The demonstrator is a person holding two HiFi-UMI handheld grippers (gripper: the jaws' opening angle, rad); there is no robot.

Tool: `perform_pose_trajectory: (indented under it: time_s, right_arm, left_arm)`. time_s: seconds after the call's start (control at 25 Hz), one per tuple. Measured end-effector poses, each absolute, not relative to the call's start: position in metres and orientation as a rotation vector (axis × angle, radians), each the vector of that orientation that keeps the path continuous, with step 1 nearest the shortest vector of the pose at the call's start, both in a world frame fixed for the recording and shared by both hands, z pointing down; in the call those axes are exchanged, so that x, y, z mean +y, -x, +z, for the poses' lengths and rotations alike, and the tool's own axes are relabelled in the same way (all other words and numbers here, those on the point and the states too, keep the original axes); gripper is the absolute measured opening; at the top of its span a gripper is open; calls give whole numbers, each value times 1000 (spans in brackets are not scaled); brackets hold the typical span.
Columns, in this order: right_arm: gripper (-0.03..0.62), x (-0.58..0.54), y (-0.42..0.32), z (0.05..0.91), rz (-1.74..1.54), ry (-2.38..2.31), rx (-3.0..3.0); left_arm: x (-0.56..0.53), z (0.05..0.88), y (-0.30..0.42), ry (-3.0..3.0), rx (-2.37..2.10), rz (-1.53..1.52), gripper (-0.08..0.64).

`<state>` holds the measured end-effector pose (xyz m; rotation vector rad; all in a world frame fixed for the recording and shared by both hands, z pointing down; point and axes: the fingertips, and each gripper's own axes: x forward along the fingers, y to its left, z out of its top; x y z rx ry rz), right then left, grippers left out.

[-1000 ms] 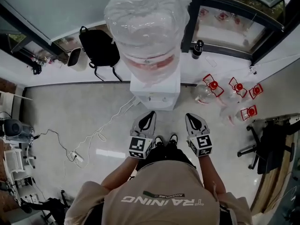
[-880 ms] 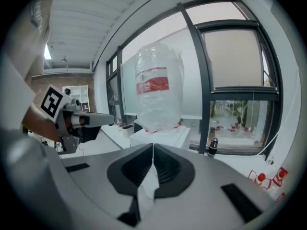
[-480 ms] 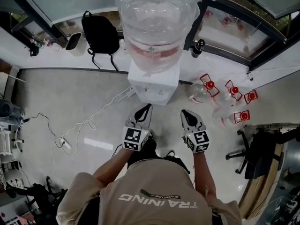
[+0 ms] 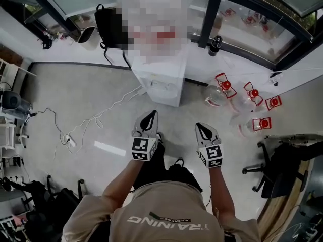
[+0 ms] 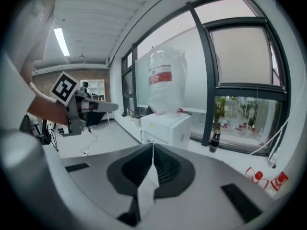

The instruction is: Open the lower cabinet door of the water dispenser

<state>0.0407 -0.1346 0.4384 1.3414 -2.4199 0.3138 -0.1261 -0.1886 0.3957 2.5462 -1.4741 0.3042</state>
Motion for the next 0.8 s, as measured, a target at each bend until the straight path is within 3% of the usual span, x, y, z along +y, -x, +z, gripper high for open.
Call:
perform_pose_trajectory:
  time_s: [0.36, 0.8]
  right_arm:
    - [12, -165, -53, 526, 400, -1283, -2423]
    - [12, -269, -29, 779, 412, -1296, -2468]
  left_arm:
    - [-211, 478, 122, -2449, -1547, 347, 8]
    - [-300, 691, 123, -2395, -1616, 254, 8]
